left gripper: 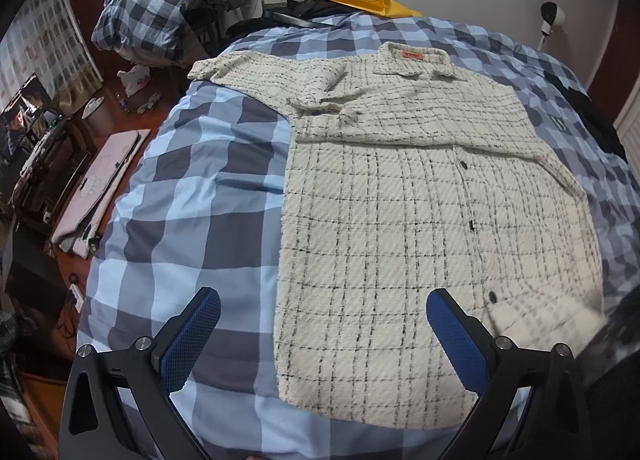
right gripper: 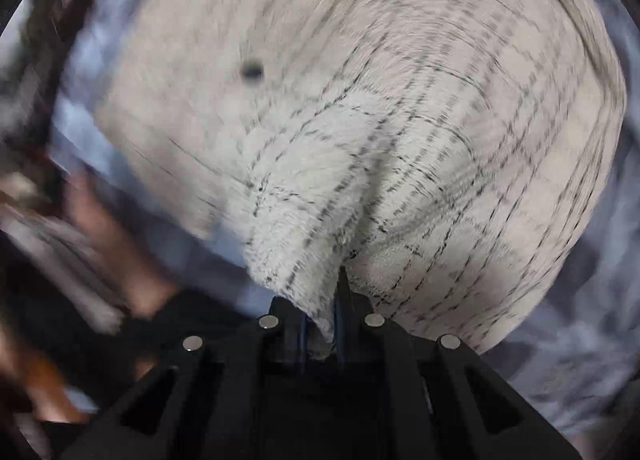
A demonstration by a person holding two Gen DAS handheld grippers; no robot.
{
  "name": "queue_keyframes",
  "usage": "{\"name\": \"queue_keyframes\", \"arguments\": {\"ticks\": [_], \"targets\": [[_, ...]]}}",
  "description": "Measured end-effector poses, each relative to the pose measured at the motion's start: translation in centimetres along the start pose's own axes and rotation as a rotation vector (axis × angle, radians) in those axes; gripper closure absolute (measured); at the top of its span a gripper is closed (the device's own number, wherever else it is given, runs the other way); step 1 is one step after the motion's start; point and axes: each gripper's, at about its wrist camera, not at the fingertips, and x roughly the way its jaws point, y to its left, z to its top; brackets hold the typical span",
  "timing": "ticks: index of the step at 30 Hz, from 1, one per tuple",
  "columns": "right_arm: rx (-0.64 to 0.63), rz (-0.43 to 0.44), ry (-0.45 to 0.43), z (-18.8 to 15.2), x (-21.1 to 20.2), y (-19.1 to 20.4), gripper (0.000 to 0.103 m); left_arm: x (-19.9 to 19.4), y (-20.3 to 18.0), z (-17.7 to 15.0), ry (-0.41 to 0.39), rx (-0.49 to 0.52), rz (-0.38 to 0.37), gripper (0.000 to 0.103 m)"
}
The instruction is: Fold small clothes
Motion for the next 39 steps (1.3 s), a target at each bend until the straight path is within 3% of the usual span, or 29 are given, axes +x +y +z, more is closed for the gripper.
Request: {"name": "queue_keyframes", "arguments": {"ticks": [1, 4, 6, 7, 8, 10, 11, 15, 17, 20, 21, 23, 25, 27, 30, 33, 36, 37, 38, 39], "targets": [[0.026, 0.014, 0.005, -0.2, -0.3, -0.9, 0.094, 0.0, 0.0, 0.0, 0.002, 0.002, 0.000, 0.000], [0.054, -0.147, 0.041, -1.2, -0.6, -1.9, 0.075, 0.0, -0.1, 0.0, 0.000, 0.007, 0.002, 0.000], [0.003, -0.128, 0.036, -2.1, -0.9, -0.4, 0.075, 0.1, -0.1, 0.0, 0.000, 0.006, 0.002, 0.000], [-0.026, -0.104, 0.017, -2.2, -1.3, 0.6, 0.068, 0.1, -0.1, 0.0, 0.001, 0.005, 0.001, 0.000], [-0.056, -0.109, -0.029, -2.7, -1.9, 2.1, 0.052, 0.1, -0.1, 0.0, 0.003, 0.004, 0.000, 0.000], [-0.102, -0.186, -0.098, -3.2, -2.1, 4.5, 0.029, 0.2, -0.2, 0.0, 0.006, 0.004, 0.003, 0.000], [-0.145, -0.238, -0.123, -3.3, -1.8, 6.0, 0.026, 0.3, -0.2, 0.0, 0.009, 0.004, 0.004, 0.000], [-0.311, -0.276, -0.103, -0.5, 0.7, 8.6, 0.027, 0.4, -0.3, 0.0, 0.014, 0.011, 0.007, 0.000], [-0.378, -0.360, -0.050, 0.9, 3.4, 10.6, 0.027, 0.4, -0.4, -0.1, 0.010, 0.017, 0.011, 0.000], [-0.393, -0.533, 0.049, 2.2, 9.6, 9.9, 0.030, 0.4, -0.2, -0.2, 0.010, 0.018, 0.012, 0.000], [-0.387, -0.564, 0.062, 2.6, 10.4, 9.2, 0.036, 0.4, -0.2, -0.2, 0.012, 0.016, 0.011, 0.000], [-0.362, -0.598, 0.095, 3.1, 11.8, 7.7, 0.092, 0.5, 0.0, -0.2, 0.016, 0.011, 0.006, 0.000], [-0.330, -0.560, 0.067, 3.3, 11.3, 6.5, 0.096, 0.4, 0.0, -0.1, 0.014, 0.007, -0.001, 0.000], [-0.296, -0.446, 0.046, 2.9, 9.4, 5.6, 0.099, 0.2, 0.0, 0.0, 0.006, 0.001, -0.009, 0.000], [-0.229, -0.171, -0.002, 1.9, 5.2, 5.0, 0.099, -0.1, 0.2, 0.2, -0.003, -0.010, -0.018, 0.000], [-0.159, 0.033, -0.039, 1.3, 2.0, 3.6, 0.099, 0.0, 0.3, 0.2, 0.000, -0.014, -0.019, 0.000], [-0.026, 0.211, 0.001, 1.3, 2.4, 0.5, 0.083, 0.0, 0.2, 0.2, 0.005, -0.007, -0.012, 0.000], [0.021, 0.228, 0.033, 1.4, 2.6, -0.1, 0.064, 0.1, 0.2, 0.1, 0.006, -0.003, -0.007, 0.000], [0.071, 0.243, 0.054, 1.4, 3.0, -0.9, 0.054, 0.1, 0.1, 0.0, 0.006, 0.001, -0.003, 0.000], [0.118, 0.274, 0.034, 1.5, 2.7, -2.1, 0.054, 0.1, 0.1, -0.1, 0.007, 0.005, 0.002, 0.000]]}}
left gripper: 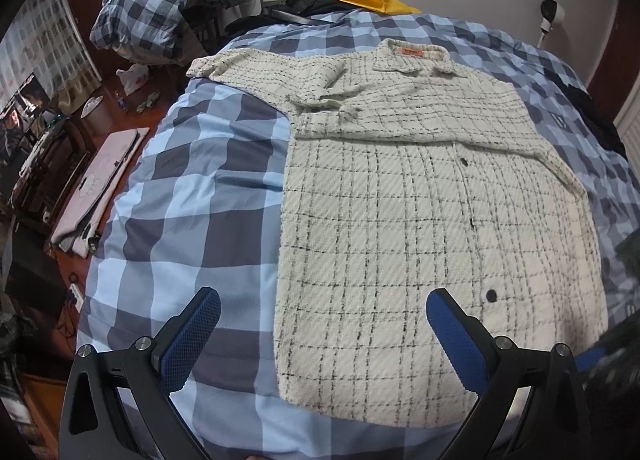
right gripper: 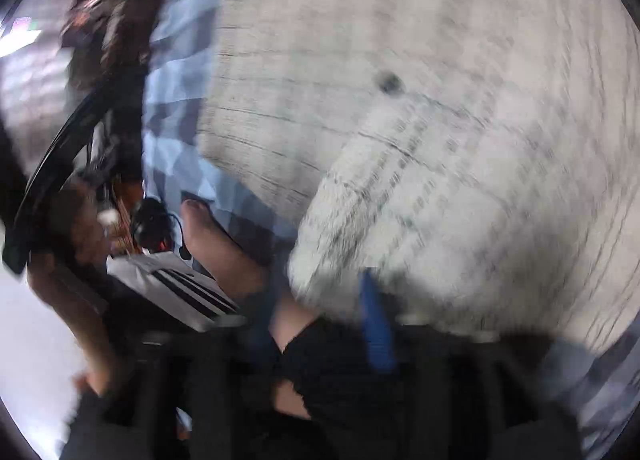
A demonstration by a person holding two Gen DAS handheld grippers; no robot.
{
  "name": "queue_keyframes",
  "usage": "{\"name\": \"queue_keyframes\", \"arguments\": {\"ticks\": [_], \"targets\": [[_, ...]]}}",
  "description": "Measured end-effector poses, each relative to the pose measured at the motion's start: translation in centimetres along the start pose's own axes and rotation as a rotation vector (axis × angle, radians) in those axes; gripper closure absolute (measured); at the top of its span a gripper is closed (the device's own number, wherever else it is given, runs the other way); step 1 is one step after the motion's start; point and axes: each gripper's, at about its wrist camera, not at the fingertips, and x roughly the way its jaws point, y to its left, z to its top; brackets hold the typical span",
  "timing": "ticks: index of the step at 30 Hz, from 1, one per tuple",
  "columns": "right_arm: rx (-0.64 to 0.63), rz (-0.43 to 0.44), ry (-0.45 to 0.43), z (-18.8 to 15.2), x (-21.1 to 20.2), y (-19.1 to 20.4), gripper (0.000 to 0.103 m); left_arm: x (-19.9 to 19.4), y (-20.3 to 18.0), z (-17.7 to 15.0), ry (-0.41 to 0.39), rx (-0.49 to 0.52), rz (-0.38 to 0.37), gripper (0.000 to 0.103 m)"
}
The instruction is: Fold small clothes
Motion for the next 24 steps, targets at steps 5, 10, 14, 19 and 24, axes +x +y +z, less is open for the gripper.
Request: {"name": "queue_keyframes", "arguments": {"ticks": [5, 10, 14, 19, 24], "targets": [[0.031, -0.240, -0.295, 1.8, -6.1, 0.3, 0.035, 0.4, 0.0, 0.1, 0.005, -0.003, 0.004, 0.000], [-0.032, -0.618, -0.410, 5.6, -5.1, 1.3, 0.035, 0.8, 0.1, 0.2, -0.001, -0.023, 0.006, 0.000], [-0.033, -0.723, -0.440, 9.7, -4.6, 0.5, 0.035, 1.3, 0.4, 0.1, 0.014, -0.032, 0.018, 0.000], [0.110, -0.902, -0.596, 11.6, -10.0, -5.1, 0.035, 1.9, 0.3, 0.0, 0.038, -0.028, 0.029, 0.000], [0.336, -0.874, -0.603, 14.0, -13.7, -13.9, 0.035, 2.2, -0.4, 0.2, 0.037, -0.010, 0.026, 0.000]]}}
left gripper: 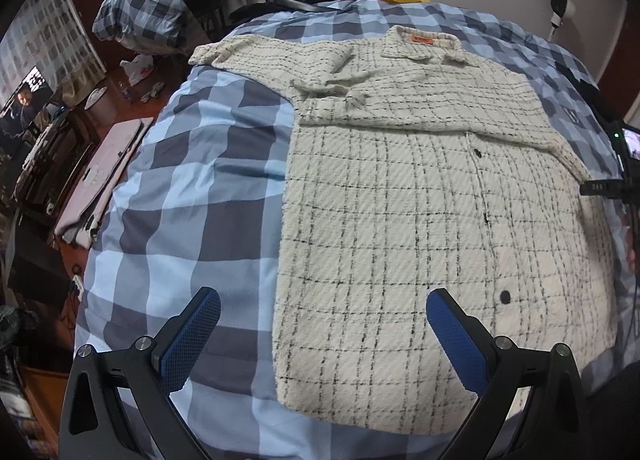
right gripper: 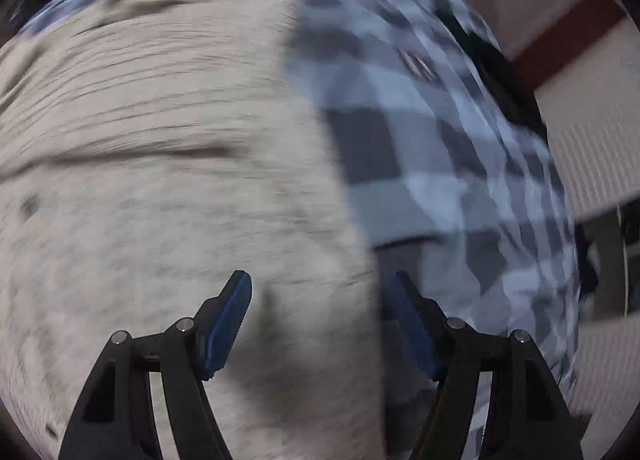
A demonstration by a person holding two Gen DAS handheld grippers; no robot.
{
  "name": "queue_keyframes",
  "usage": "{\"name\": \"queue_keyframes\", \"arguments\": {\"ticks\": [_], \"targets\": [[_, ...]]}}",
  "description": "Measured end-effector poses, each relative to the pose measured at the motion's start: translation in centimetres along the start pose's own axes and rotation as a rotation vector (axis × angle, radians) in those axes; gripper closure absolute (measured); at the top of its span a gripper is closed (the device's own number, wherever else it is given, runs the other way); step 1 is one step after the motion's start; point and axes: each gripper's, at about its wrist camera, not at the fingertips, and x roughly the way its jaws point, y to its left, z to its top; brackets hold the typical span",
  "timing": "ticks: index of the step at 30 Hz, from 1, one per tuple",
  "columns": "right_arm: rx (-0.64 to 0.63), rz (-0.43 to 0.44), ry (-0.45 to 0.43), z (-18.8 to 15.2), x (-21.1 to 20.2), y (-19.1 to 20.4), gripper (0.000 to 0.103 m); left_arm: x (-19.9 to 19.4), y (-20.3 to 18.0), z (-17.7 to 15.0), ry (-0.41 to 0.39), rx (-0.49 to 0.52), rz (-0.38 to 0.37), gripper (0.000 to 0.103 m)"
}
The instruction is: Fold small clothes
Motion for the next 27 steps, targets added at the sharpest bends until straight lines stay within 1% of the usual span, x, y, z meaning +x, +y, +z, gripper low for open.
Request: {"name": "queue_keyframes", "arguments": {"ticks": [2, 4, 5, 6, 7, 8, 9, 10, 11, 12, 14, 15, 17, 18, 19, 21, 22, 23, 25, 27], "targets": [[0.020, 0.021, 0.031, 1.0, 1.6, -1.5, 0.035, 0.1, -0.3, 0.0, 0.002, 0.012, 0.010, 0.000], [0.065, -0.001, 0.053, 1.7, 3.6, -3.4, 0.035, 0.2, -0.3, 0.0, 0.007, 0.014, 0.013, 0.000], [0.120, 0.016, 0.066, 1.9, 4.5, -4.7, 0.025, 0.3, -0.3, 0.1, 0.011, 0.012, 0.012, 0.000], [0.209, 0.071, 0.088, 1.9, 5.2, -6.7, 0.020, 0.4, -0.3, 0.0, 0.015, 0.010, 0.014, 0.000], [0.286, 0.124, 0.107, 1.7, 5.9, -8.1, 0.018, 0.5, -0.2, 0.0, 0.017, 0.010, 0.017, 0.000], [0.353, 0.184, 0.123, 1.4, 6.5, -9.1, 0.018, 0.5, -0.1, 0.0, 0.019, 0.009, 0.019, 0.000], [0.389, 0.215, 0.135, 1.3, 6.7, -9.6, 0.018, 0.5, -0.1, 0.0, 0.020, 0.008, 0.021, 0.000], [0.380, 0.203, 0.133, 1.4, 6.4, -9.5, 0.018, 0.5, 0.0, 0.0, 0.019, 0.005, 0.022, 0.000], [0.356, 0.167, 0.118, 1.7, 5.6, -9.2, 0.018, 0.4, 0.1, 0.1, 0.016, -0.002, 0.020, 0.000], [0.327, 0.122, 0.083, 1.8, 3.6, -8.3, 0.018, 0.3, 0.2, 0.1, 0.013, -0.008, 0.017, 0.000], [0.253, 0.042, -0.010, 1.9, -0.5, -6.3, 0.016, 0.2, 0.3, 0.1, 0.006, -0.011, 0.016, 0.000], [0.194, 0.004, -0.066, 1.9, -2.5, -4.8, 0.016, 0.2, 0.2, 0.1, 0.004, -0.008, 0.019, 0.000], [0.078, -0.034, -0.160, 1.2, -5.2, -2.1, 0.016, 0.2, 0.2, 0.1, 0.003, -0.006, 0.025, 0.000], [0.010, -0.059, -0.205, 0.8, -6.0, -0.8, 0.016, 0.2, 0.2, 0.1, 0.002, -0.007, 0.027, 0.000], [-0.043, -0.111, -0.238, 0.4, -6.5, 0.5, 0.016, 0.2, 0.3, 0.1, 0.003, -0.010, 0.032, 0.000], [-0.164, -0.285, -0.301, -1.0, -6.4, 2.4, 0.016, 0.3, 0.4, 0.1, 0.004, -0.011, 0.037, 0.000], [-0.208, -0.345, -0.304, -1.1, -6.2, 3.2, 0.016, 0.4, 0.4, 0.1, 0.005, -0.011, 0.043, 0.000], [-0.243, -0.357, -0.286, -1.3, -6.3, 4.2, 0.016, 0.4, 0.5, 0.1, 0.005, -0.010, 0.050, 0.000], [-0.263, -0.205, -0.242, -2.2, -7.6, 5.0, 0.016, 0.5, 0.8, 0.1, 0.005, -0.015, 0.061, 0.000], [-0.241, 0.010, -0.212, -3.4, -9.5, 5.1, 0.016, 0.7, 1.2, 0.2, 0.008, -0.031, 0.066, 0.000]]}}
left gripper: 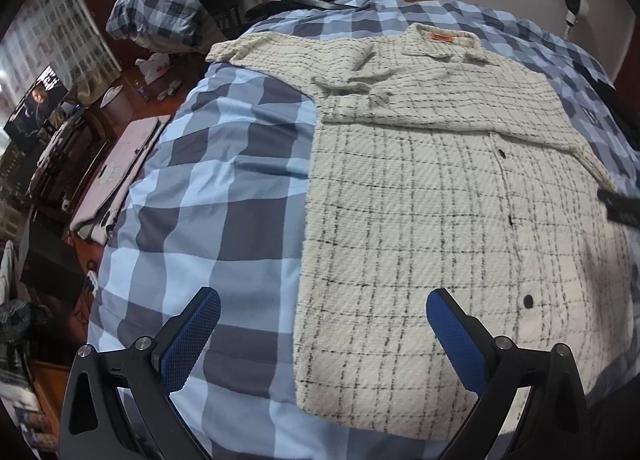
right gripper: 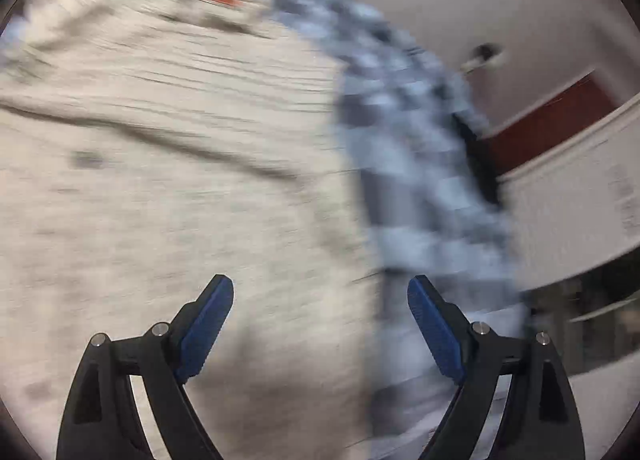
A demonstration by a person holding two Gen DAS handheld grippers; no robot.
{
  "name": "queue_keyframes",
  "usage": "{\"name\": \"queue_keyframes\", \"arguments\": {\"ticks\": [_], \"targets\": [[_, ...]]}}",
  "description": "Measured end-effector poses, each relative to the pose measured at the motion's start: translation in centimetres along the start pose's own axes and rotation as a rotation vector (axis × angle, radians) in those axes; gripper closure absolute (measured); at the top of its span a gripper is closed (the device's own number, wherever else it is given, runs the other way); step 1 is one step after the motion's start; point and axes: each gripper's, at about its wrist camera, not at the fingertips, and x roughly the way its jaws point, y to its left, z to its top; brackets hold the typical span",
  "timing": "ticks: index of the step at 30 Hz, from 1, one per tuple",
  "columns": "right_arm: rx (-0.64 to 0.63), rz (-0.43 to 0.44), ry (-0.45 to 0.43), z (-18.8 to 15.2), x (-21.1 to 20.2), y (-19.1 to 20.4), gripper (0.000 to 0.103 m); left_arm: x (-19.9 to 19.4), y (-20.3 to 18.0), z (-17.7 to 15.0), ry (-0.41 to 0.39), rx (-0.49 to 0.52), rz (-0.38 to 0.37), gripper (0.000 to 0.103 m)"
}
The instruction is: Fold small clothes
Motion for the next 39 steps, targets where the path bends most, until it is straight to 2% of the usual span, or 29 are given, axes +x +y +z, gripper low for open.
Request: {"name": "queue_keyframes", "arguments": {"ticks": [3, 6, 9, 12, 16, 19, 24, 27, 31, 33, 35, 37, 38, 39], "targets": [[0.022, 0.225, 0.020, -1.1, -2.0, 1.4, 0.016, 0.6, 0.9, 0.4, 0.014, -0.044, -0.006, 0.000], [0.011, 0.307, 0.022, -1.5, -1.3, 2.9, 0.016, 2.1, 1.9, 1.3, 0.069, -0.081, -0.031, 0.000], [-0.001, 0.263, 0.009, -1.5, -0.7, 3.6, 0.016, 4.1, 2.4, 3.5, 0.135, -0.059, -0.076, 0.000], [-0.030, 0.212, 0.003, -1.1, 0.4, 4.0, 0.016, 6.6, 3.5, 7.4, 0.154, -0.059, -0.066, 0.000], [-0.033, 0.250, -0.013, -0.6, -0.2, 4.3, 0.016, 11.5, 6.5, 14.7, 0.174, -0.141, -0.080, 0.000], [-0.011, 0.273, -0.029, -0.6, -0.8, 3.9, 0.016, 14.6, 9.5, 19.8, 0.145, -0.215, -0.071, 0.000], [0.019, 0.278, -0.019, -0.5, 0.3, 3.3, 0.016, 20.9, 16.5, 28.7, 0.022, -0.415, -0.036, 0.000], [0.053, 0.278, 0.007, 0.0, 1.5, 3.5, 0.016, 26.2, 21.2, 33.4, -0.031, -0.561, -0.038, 0.000], [0.081, 0.316, -0.015, 1.3, 2.9, 4.3, 0.016, 32.0, 25.7, 36.9, -0.096, -0.749, -0.055, 0.001], [0.100, 0.349, -0.022, 1.5, 3.3, 4.7, 0.016, 33.7, 26.5, 37.9, -0.118, -0.773, -0.038, 0.006], [0.121, 0.360, -0.029, 1.5, 3.6, 4.9, 0.016, 35.0, 27.1, 38.9, -0.156, -0.782, 0.032, 0.007], [0.130, 0.333, -0.077, 1.5, 3.5, 5.2, 0.016, 35.8, 27.3, 39.8, -0.161, -0.786, 0.059, 0.008], [0.120, 0.310, -0.094, 1.7, 3.5, 5.5, 0.016, 36.6, 27.1, 40.3, -0.143, -0.778, 0.050, 0.021], [0.112, 0.298, -0.107, 1.8, 3.4, 5.7, 0.016, 37.2, 26.9, 40.7, -0.121, -0.760, 0.040, 0.059]]}}
